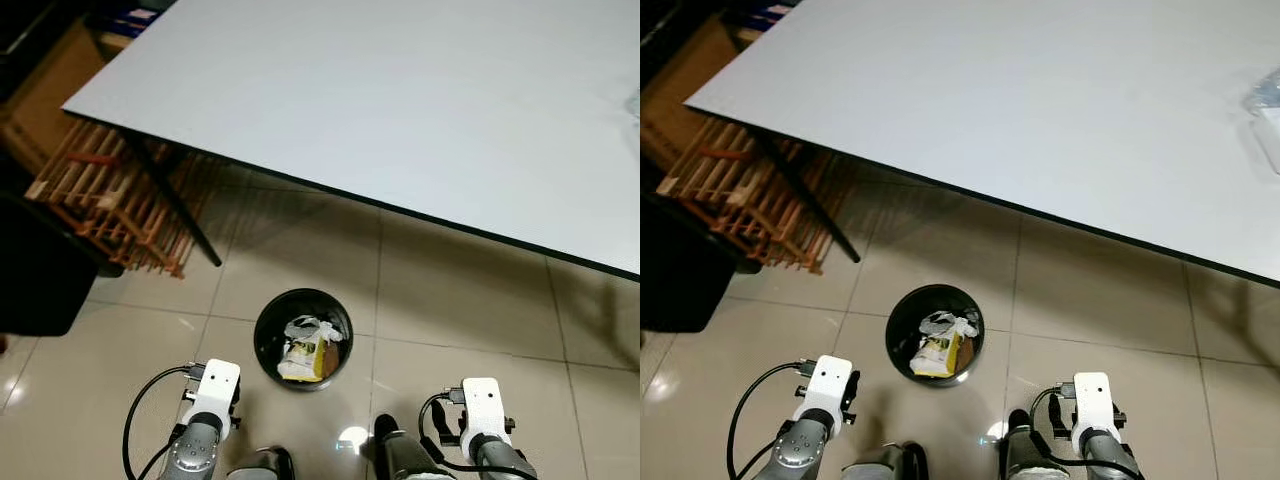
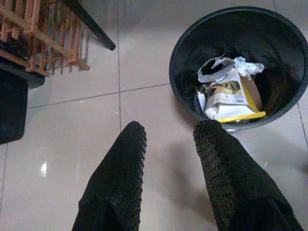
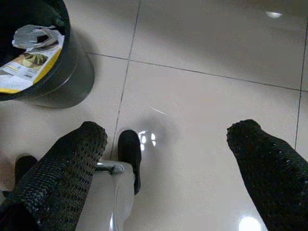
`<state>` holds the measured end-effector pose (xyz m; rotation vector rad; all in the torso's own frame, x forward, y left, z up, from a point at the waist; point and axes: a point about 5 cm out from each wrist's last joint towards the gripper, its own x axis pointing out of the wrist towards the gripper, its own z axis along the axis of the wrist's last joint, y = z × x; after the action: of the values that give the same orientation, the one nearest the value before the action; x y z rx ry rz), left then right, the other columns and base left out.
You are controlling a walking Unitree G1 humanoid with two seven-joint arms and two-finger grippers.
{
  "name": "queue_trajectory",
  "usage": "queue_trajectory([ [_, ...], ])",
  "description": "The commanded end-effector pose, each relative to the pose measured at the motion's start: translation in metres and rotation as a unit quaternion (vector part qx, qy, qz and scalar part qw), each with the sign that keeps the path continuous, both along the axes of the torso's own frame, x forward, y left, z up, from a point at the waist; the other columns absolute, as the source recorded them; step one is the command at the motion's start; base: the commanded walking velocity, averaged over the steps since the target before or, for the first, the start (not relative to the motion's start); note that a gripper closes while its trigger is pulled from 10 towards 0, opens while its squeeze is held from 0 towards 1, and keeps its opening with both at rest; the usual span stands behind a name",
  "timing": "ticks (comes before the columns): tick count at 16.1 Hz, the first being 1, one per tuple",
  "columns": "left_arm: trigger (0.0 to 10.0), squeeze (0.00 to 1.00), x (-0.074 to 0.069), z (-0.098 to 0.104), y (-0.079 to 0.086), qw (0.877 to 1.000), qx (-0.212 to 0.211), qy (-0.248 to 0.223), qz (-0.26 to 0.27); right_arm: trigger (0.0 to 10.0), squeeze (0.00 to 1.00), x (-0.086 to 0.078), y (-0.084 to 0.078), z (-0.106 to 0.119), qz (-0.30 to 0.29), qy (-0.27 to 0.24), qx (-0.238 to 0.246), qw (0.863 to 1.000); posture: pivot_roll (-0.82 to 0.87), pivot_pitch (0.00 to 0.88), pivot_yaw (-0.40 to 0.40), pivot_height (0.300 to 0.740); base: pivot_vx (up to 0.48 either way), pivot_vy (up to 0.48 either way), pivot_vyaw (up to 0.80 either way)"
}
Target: Picking trash to rubbish bin
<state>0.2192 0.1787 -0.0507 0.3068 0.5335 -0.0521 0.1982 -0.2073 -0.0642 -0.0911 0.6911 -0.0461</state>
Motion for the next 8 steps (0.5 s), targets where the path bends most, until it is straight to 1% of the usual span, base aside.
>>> queue_trajectory([
  [1,10.0,0.00,-0.0113,-0.0077,0.0036,1.000,0.010,0.027,-0.006,10.0,0.00,-0.0086,0.0031,-0.0058,0.003,0.018,0.002,1.000,0.03,0.237,0.115,0.740,0.000,-0.262,0.00],
  [3,10.0,0.00,-0.0110,-0.0077,0.0033,1.000,0.009,0.027,-0.005,10.0,0.00,-0.0083,0.0030,-0.0057,0.002,0.018,0.004,1.000,0.03,0.239,0.114,0.740,0.000,-0.315,0.00],
  [4,10.0,0.00,-0.0109,-0.0077,0.0031,1.000,0.009,0.027,-0.004,10.0,0.00,-0.0080,0.0029,-0.0056,0.002,0.019,0.005,1.000,0.03,0.239,0.115,0.740,0.000,-0.311,-0.43],
  [6,10.0,0.00,-0.0107,-0.0076,0.0033,1.000,0.010,0.027,-0.003,10.0,0.00,-0.0076,0.0027,-0.0054,0.000,0.018,0.007,1.000,0.04,0.237,0.113,0.740,0.000,-0.309,-0.80],
  [8,10.0,0.00,-0.0105,-0.0075,0.0035,1.000,0.013,0.027,-0.005,10.0,0.00,-0.0070,0.0023,-0.0049,0.000,0.016,0.006,1.000,0.04,0.237,0.113,0.740,0.000,-0.319,0.00],
])
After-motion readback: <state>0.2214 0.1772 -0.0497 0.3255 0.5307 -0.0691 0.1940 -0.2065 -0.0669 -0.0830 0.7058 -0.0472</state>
